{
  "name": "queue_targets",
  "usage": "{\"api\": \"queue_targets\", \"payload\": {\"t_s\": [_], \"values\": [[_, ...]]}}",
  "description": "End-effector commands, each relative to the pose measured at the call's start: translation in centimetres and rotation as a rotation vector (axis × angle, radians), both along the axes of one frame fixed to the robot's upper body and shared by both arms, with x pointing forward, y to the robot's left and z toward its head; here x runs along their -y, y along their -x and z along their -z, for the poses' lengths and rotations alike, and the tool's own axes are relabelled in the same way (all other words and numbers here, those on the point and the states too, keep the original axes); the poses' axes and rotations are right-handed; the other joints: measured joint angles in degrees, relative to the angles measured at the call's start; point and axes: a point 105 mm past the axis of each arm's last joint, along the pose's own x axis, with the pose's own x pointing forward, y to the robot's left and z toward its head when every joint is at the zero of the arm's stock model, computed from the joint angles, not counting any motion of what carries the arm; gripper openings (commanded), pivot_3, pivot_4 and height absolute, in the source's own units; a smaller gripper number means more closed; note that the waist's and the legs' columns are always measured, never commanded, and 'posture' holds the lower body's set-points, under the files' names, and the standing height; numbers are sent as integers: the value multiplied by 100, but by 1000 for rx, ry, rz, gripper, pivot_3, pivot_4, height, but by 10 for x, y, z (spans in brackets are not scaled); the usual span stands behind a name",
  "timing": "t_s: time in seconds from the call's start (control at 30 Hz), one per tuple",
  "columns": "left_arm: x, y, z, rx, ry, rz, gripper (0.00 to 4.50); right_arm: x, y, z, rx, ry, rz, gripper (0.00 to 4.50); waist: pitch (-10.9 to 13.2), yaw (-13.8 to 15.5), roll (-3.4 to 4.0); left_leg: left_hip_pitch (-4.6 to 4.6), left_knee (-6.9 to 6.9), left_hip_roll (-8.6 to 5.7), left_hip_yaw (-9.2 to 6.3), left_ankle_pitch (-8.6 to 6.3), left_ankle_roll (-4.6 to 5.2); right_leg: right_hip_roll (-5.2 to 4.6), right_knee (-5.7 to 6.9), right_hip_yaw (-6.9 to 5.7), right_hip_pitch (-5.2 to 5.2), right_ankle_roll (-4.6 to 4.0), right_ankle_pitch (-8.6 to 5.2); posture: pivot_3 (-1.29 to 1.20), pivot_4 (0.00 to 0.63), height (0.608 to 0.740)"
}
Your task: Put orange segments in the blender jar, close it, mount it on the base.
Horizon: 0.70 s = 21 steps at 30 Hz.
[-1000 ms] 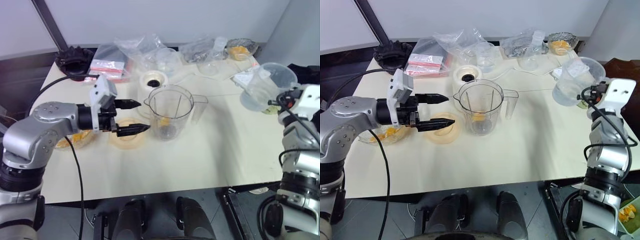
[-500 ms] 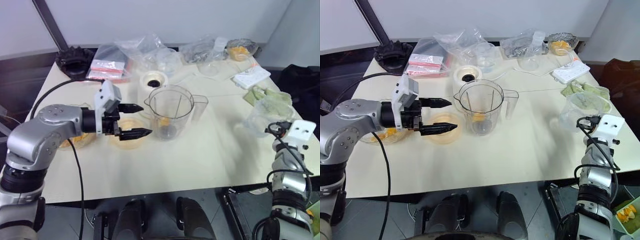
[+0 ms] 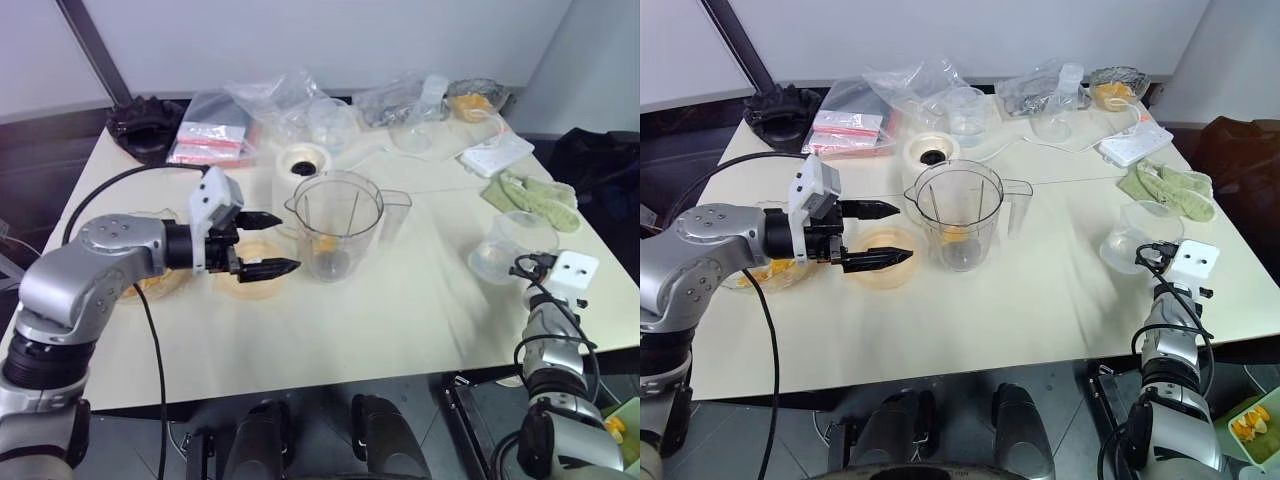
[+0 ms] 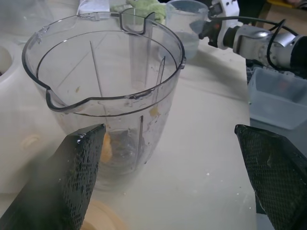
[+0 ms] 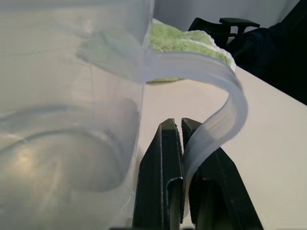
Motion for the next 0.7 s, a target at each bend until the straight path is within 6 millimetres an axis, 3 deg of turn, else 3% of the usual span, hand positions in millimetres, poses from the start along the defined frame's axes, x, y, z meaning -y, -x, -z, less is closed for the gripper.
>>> {"api": "queue_targets", "payload": {"t_s": [0.03,0.2,0.5,0.7], "values": [[0,1,-5,34,0,2,4500,5,0,-10,31,28,4,1962,0,-2,0,0,0,0,0,0,0,0,0,0,0,0,0,0,150,740],[-1,1,-4,33,-2,-3,4500,7,5,-5,1,57,13,4477,0,-25,-2,6,0,2,1,0,0,1,1,2,1,0,0,0,150,740],[-3,-4,-3,33,-5,-16,4500,-9,20,0,-3,111,-62,4477,-5,-9,-12,25,-3,2,-4,-1,-1,4,-1,2,19,5,-5,0,150,740],[-5,-9,0,29,-4,-24,4500,-12,32,-10,18,143,-77,4477,-5,2,-11,26,-3,3,-4,-1,-1,2,-1,2,19,15,-12,0,150,740]]}}
